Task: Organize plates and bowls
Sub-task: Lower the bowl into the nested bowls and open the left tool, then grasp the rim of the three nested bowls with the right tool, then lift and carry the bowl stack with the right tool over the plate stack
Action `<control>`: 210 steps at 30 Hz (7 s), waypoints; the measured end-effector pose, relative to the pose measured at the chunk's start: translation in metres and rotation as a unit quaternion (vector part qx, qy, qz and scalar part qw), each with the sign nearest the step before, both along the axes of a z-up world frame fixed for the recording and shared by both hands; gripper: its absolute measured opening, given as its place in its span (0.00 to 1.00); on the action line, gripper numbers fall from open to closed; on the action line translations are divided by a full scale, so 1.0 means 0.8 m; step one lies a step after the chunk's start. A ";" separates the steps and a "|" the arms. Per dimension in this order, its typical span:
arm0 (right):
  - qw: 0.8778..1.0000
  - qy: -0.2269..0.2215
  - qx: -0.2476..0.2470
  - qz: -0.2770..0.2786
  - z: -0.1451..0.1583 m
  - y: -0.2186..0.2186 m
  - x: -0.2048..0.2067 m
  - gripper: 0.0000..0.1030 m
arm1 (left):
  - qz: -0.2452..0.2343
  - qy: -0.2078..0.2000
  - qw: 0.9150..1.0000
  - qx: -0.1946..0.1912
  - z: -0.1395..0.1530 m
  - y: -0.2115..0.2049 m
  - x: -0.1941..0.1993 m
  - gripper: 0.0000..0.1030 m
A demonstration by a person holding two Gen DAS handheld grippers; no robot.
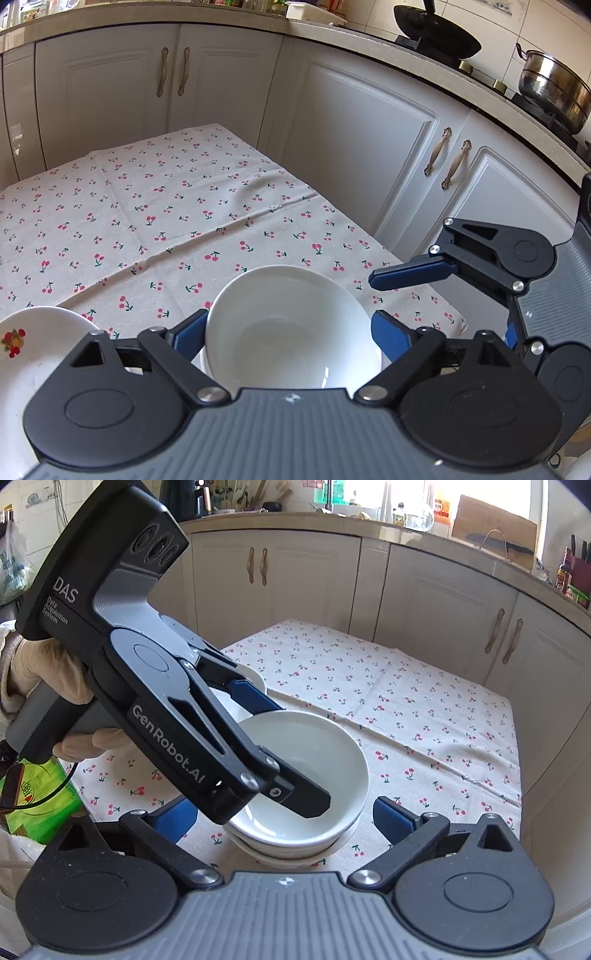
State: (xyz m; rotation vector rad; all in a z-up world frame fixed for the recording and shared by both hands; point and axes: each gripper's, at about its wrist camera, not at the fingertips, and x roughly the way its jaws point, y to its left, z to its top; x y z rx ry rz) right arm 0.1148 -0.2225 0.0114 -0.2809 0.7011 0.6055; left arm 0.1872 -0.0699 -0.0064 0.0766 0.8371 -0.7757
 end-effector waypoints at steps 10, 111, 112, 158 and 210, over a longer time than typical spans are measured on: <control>1.000 -0.014 0.006 -0.011 0.001 -0.006 -0.014 1.00 | -0.001 -0.037 0.999 -0.004 0.018 0.017 -0.025 0.90; 0.977 0.053 -0.108 0.174 -0.051 0.007 0.054 0.90 | -0.226 -0.012 0.968 0.107 -0.059 0.012 0.005 0.88; 0.977 0.056 -0.107 0.176 -0.051 0.007 0.055 0.90 | -0.231 -0.011 0.967 0.106 -0.060 0.012 0.006 0.88; 0.973 0.087 -0.105 0.187 -0.056 0.012 0.072 0.91 | -0.298 -0.018 0.948 0.111 -0.065 0.005 0.019 0.86; 0.936 -0.007 -0.171 0.307 0.009 0.183 0.090 0.90 | -0.130 -0.076 0.983 0.107 0.002 0.176 -0.016 0.86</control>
